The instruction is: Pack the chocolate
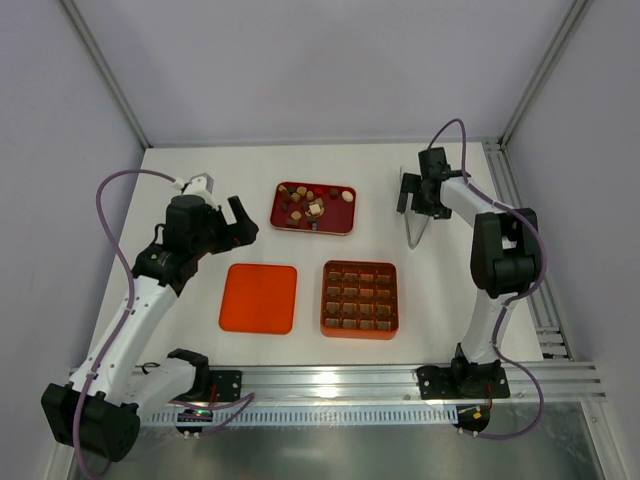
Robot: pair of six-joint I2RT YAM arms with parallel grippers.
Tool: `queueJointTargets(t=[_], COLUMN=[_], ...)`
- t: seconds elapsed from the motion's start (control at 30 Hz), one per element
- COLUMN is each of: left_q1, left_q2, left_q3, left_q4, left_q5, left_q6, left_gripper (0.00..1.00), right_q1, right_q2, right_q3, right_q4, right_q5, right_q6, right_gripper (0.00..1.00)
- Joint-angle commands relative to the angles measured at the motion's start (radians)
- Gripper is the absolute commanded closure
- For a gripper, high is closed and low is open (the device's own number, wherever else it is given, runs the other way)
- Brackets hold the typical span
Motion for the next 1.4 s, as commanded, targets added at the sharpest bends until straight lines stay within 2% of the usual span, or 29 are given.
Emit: queueJointTargets(t=[0.0,0.73,0.83,0.9,0.97,1.07,1.37], left_q1=[0.003,0.003,0.003,0.003,0.003,0.003,0.003], left_q2=[-0.003,0.018,0.020,0.020,0.021,0.021,0.018], left_q3=[-0.007,-0.011,-0.011,-0.011,-0.012,-0.012,-0.012], left_q4=[0.023,0.025,0.023,0.025,0.025,0.025,0.025], left_q5=[0.014,0.022,0.022,0.022,0.021,0.021,0.019], left_q6=[0.018,0.015,0.015,0.015,0.015,0.015,0.014], left_gripper=[0.00,0.00,0.00,0.00,0.00,0.00,0.00], right_q1=[0.000,0.000,-0.002,0.000,0.000,0.001,0.030], right_q2=[0.027,0.150,0.155,0.152,0.127,0.083,-0.069], right_q3=[0.064,0.128,0.133,0.130,0.124,0.116,0.069], right_q4=[-0.030,-0.078,-0.081,-0.079,-0.078,-0.081,-0.087], right_q5=[-0.007,0.013,0.008,0.010,0.013,0.016,0.037], right_q6=[-0.021,-0.008,-0.013,-0.013,-0.013,-0.013,-0.010], right_gripper=[0.05,0.22,0.29,0.37,0.45,0.49,0.50])
